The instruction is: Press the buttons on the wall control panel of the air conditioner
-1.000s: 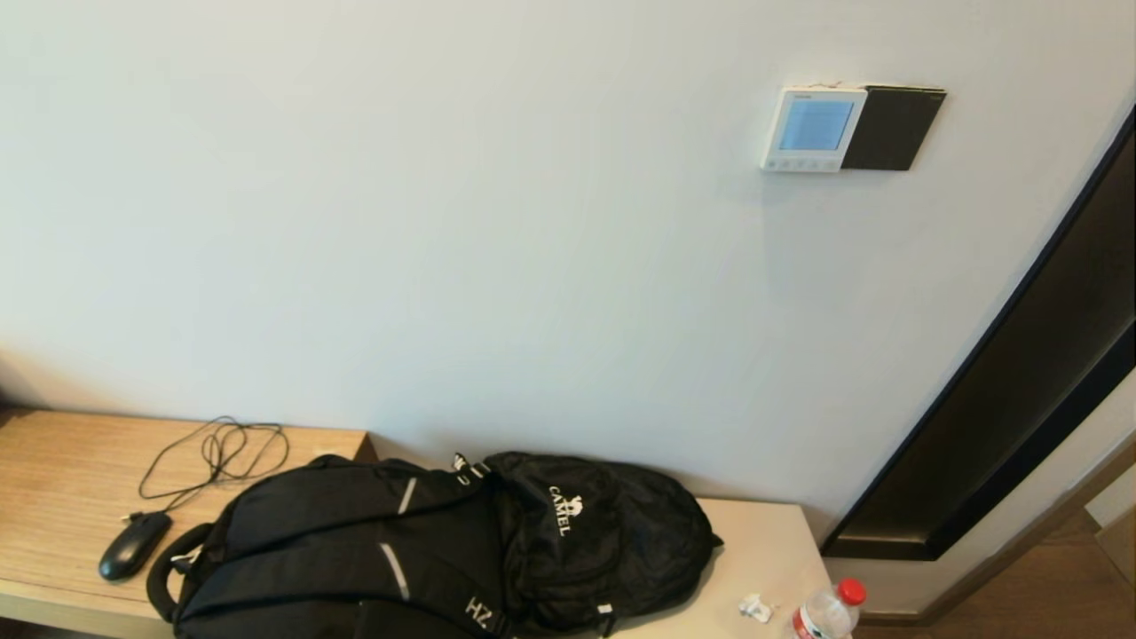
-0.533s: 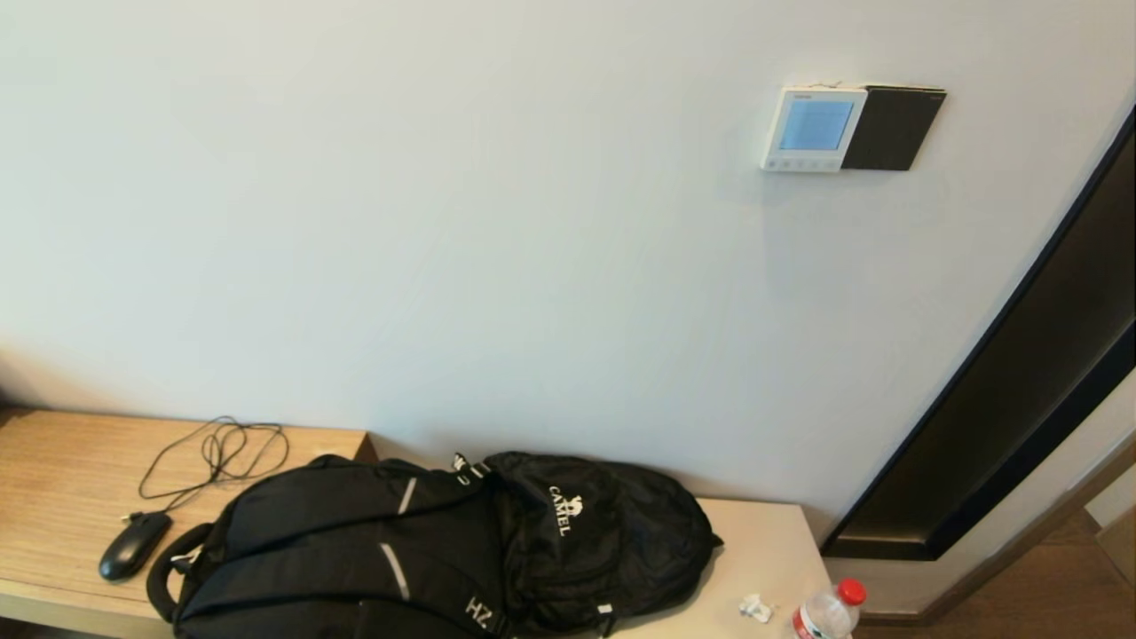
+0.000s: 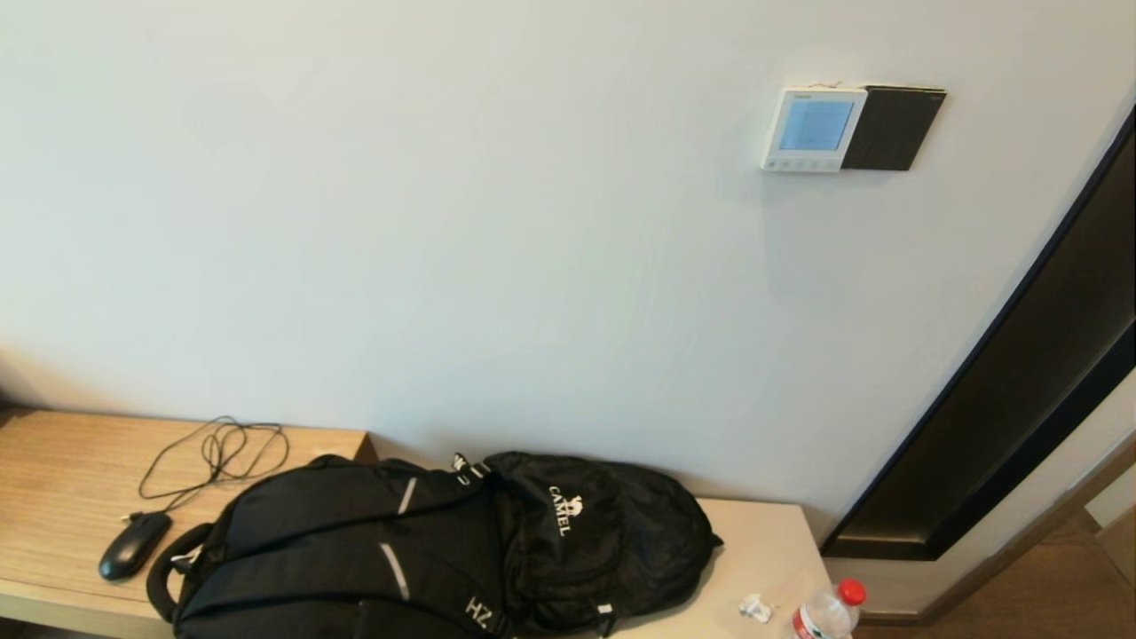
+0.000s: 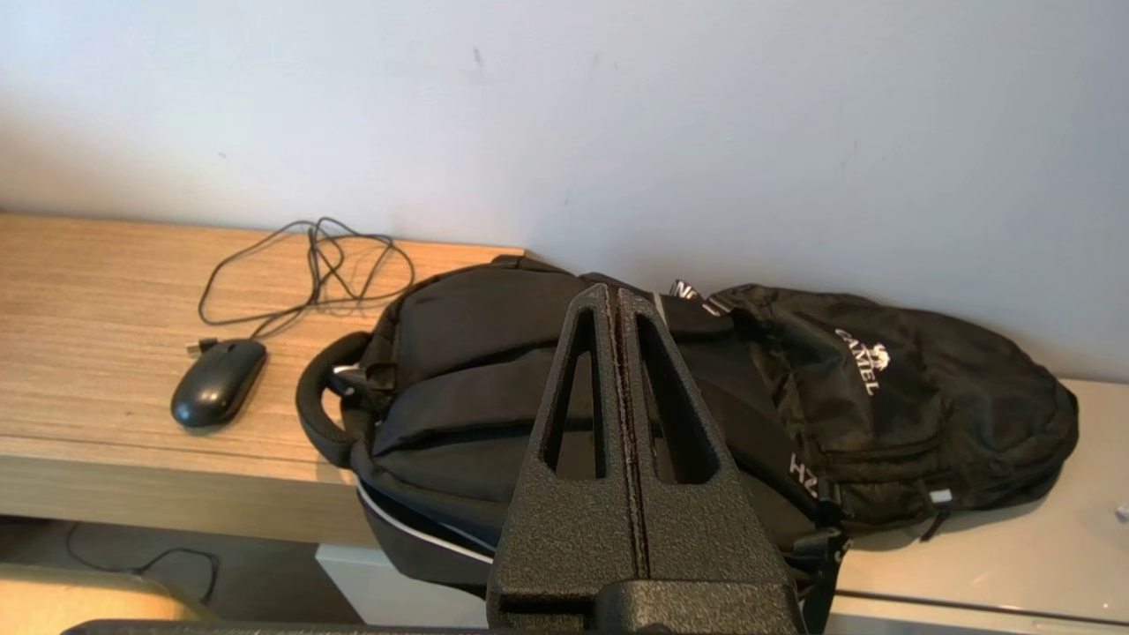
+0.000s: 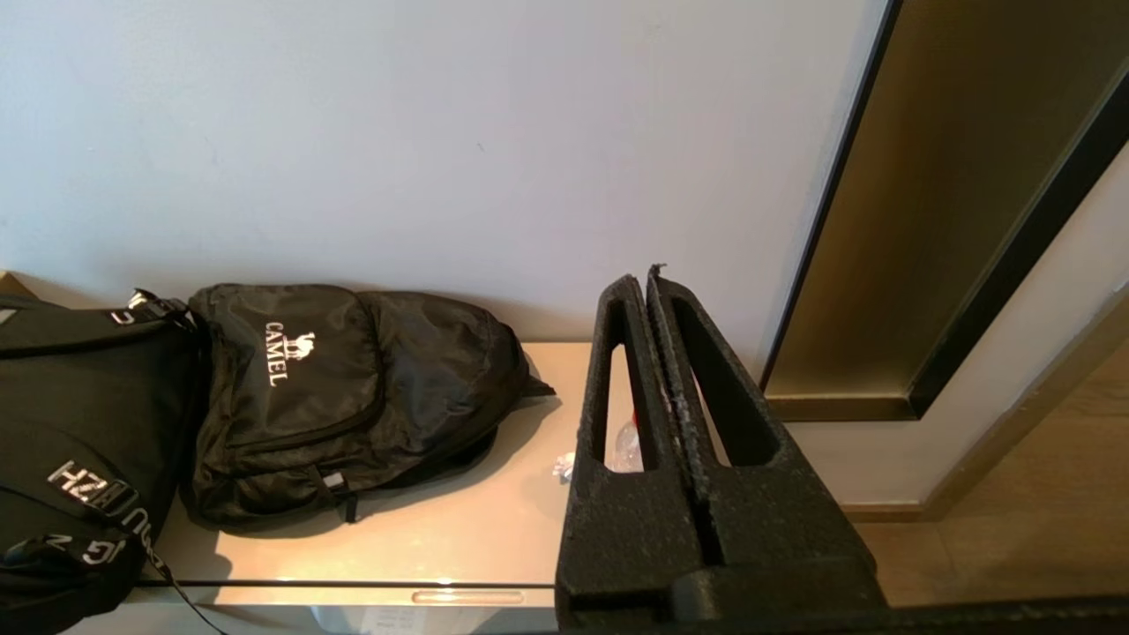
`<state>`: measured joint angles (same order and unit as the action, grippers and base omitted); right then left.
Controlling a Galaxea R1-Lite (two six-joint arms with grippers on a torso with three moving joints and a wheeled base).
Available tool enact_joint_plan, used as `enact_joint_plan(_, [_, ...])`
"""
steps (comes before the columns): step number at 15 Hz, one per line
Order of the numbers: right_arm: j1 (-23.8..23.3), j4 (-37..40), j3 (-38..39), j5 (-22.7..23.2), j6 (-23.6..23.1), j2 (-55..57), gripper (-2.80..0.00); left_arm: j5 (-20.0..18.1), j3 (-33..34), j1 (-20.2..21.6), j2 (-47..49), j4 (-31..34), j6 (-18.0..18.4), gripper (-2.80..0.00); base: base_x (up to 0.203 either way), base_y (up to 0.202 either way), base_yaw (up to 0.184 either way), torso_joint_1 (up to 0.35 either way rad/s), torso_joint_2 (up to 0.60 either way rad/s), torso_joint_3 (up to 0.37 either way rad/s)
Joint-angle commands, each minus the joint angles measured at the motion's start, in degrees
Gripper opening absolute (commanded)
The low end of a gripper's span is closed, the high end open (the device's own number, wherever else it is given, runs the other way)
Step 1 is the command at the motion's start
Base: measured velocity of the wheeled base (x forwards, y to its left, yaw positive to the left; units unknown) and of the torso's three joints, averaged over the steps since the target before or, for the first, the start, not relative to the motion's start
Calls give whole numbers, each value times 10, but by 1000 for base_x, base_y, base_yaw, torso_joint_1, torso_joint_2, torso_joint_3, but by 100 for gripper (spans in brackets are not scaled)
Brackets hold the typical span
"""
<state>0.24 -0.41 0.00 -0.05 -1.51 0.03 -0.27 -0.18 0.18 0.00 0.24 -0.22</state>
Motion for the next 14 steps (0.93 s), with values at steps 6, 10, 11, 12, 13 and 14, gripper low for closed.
enact_joint_plan(6, [-2, 1, 2, 0, -1, 2, -280, 0, 0, 1, -1, 0, -1, -280, 0, 0, 0, 0, 0, 0])
enact_joint_plan(10, [-2, 0, 2, 0, 0, 2, -280, 1, 0, 0, -1, 0, -2, -280, 0, 0, 0, 0, 0, 0])
enact_joint_plan(11, [-2, 0, 2, 0, 0, 2, -280, 1, 0, 0, -1, 0, -3, -280, 0, 0, 0, 0, 0, 0])
enact_joint_plan(12, [-2, 1, 2, 0, 0, 2, -280, 1, 0, 1, -1, 0, -3, -280, 0, 0, 0, 0, 0, 0])
enact_joint_plan(13, [-2, 0, 2, 0, 0, 2, -280, 0, 0, 0, -1, 0, -3, -280, 0, 0, 0, 0, 0, 0])
enact_joint_plan(14, [-2, 0, 2, 0, -1, 2, -280, 1, 0, 0, -1, 0, -3, -280, 0, 0, 0, 0, 0, 0])
